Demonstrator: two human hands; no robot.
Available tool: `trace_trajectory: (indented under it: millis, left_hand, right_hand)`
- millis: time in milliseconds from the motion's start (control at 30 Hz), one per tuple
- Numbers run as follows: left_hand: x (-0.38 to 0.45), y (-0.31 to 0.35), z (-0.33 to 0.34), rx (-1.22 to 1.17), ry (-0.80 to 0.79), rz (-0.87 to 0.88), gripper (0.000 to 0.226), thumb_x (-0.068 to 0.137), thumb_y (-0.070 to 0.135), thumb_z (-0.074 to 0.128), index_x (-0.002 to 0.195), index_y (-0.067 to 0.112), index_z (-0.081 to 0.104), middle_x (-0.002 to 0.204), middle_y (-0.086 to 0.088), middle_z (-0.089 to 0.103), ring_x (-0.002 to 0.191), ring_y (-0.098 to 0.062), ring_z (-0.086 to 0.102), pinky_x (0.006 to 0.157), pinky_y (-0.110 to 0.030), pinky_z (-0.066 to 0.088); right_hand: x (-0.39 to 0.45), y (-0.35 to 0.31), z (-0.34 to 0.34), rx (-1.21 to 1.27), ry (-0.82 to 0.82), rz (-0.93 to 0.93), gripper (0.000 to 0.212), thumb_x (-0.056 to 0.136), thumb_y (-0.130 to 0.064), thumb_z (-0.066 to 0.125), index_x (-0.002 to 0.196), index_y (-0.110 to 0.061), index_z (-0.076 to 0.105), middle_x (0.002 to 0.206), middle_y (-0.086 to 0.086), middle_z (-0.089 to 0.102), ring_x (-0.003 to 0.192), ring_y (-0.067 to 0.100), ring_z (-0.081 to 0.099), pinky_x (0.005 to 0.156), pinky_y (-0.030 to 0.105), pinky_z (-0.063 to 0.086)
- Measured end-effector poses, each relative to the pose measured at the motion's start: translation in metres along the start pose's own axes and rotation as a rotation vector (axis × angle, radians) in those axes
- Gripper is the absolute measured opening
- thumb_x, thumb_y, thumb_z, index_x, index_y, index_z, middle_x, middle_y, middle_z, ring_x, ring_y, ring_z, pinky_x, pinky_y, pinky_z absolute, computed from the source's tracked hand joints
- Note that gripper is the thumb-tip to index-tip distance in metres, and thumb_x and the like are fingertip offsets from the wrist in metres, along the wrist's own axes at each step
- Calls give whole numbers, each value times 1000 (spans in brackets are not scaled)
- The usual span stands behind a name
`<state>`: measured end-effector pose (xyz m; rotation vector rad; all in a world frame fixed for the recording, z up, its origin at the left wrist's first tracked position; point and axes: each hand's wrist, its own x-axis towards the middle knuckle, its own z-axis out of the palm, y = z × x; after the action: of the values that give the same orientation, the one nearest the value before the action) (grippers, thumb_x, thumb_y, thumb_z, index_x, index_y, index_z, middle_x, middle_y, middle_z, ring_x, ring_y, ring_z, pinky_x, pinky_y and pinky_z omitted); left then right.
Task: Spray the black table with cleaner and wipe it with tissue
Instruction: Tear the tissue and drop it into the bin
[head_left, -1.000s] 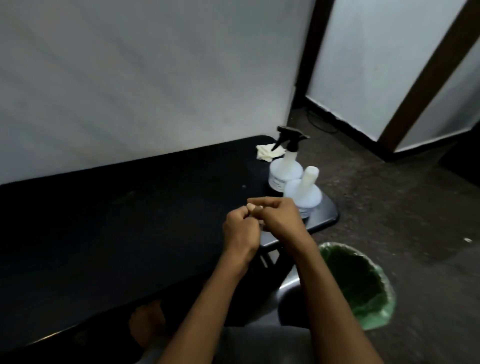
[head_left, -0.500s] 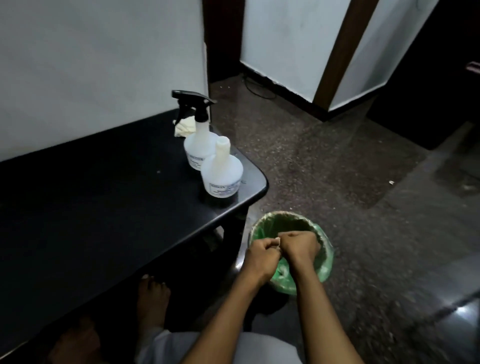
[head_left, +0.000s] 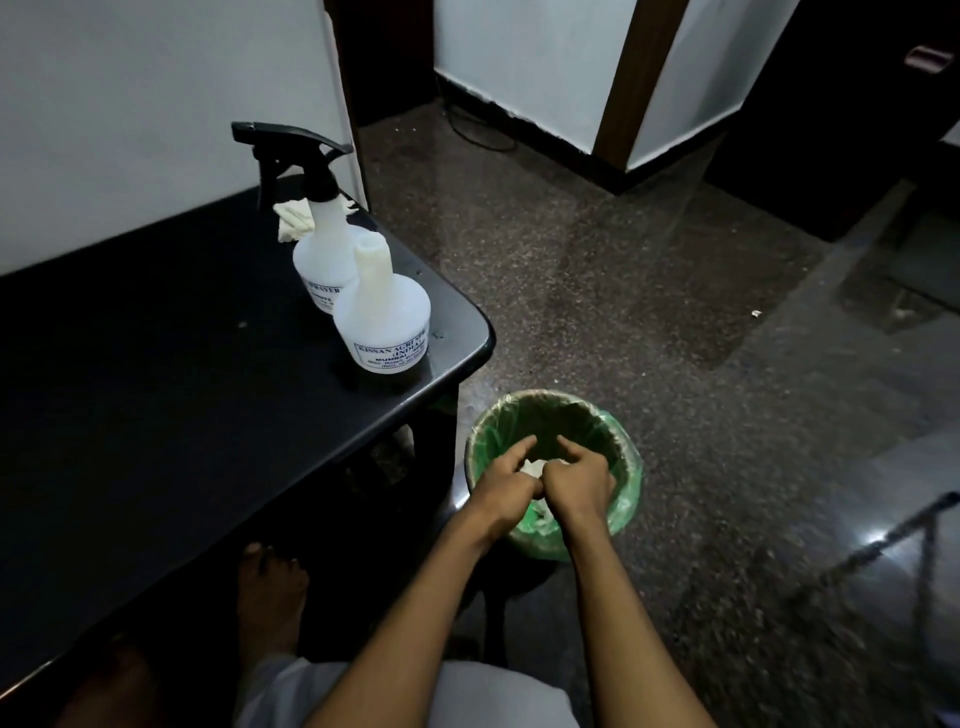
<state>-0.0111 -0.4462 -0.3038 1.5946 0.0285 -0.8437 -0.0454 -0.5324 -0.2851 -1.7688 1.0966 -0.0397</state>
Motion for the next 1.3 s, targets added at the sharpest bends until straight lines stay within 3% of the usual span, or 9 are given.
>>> trace_trajectory:
  millis: [133,300,533,633,767,867,967,1133,1300]
  left_hand:
    - [-7,6,-4,100,121,54,55,81,-8,48,131,12,59,123,-11,65,101,-26,64,77,-28,48]
    - [-29,33,-23,109,356,230,38,72,-7,52,93,17,73,88,1,74,89,-20,69,79,-24,54]
    - [-70,88,-75,-72,624,407,28,64,5,57,77,24,71,75,5,75,73,-8,71,74,-30,57]
    - [-81,98,-96,-173,766,470,31,65,-1,54,78,22,71,77,0,76,76,-16,74,75,-35,60]
    - [-85,99,-119,-160,955,496,39,65,7,50,94,26,67,98,4,71,87,-7,67,75,-18,54]
    - [-75,97,-125,-169,793,445,58,72,8,50,126,25,61,129,4,61,113,-9,60,93,-26,51]
    - [-71,96,-121,-252,652,423,71,73,7,46,142,22,50,136,-4,61,122,-17,59,103,-39,50]
    - [-70,93,-107,-314,616,482,64,73,-5,50,132,18,60,123,-5,69,112,-16,66,98,-41,54]
    - [-67,95,-76,-198,470,554,57,66,5,59,118,25,67,113,4,73,108,-9,67,87,-27,55]
  right_hand:
    - [-8,-19,0,-50,-16,-48,49,87,-5,61,133,-16,69,124,19,72,134,34,50,109,32,39]
    - [-32,-64,5,34,-35,-197,46,81,-7,68,126,-16,74,120,13,75,119,27,65,104,32,48]
    - [-66,-126,25,135,-75,-446,49,84,-8,71,132,-16,69,120,10,74,115,21,67,106,41,52]
    - [-74,-145,35,67,-109,-541,64,83,-14,72,145,-19,56,139,8,60,131,22,54,112,43,46]
    - [-81,-164,50,-42,-173,-621,91,80,-27,77,159,-27,32,158,9,37,146,28,30,120,45,32]
    - [-82,-168,62,-86,-234,-638,95,79,-28,77,160,-31,28,161,8,32,149,30,27,121,48,30]
    - [-83,-164,70,-59,-236,-648,86,75,-26,81,150,-28,41,148,10,44,139,31,42,117,48,37]
    - [-76,-154,55,-12,-119,-661,72,68,-27,82,133,-31,53,119,0,49,121,25,54,103,47,50]
    - [-53,-133,9,106,6,-618,80,56,-37,78,133,-37,58,122,-1,57,109,17,56,86,30,49]
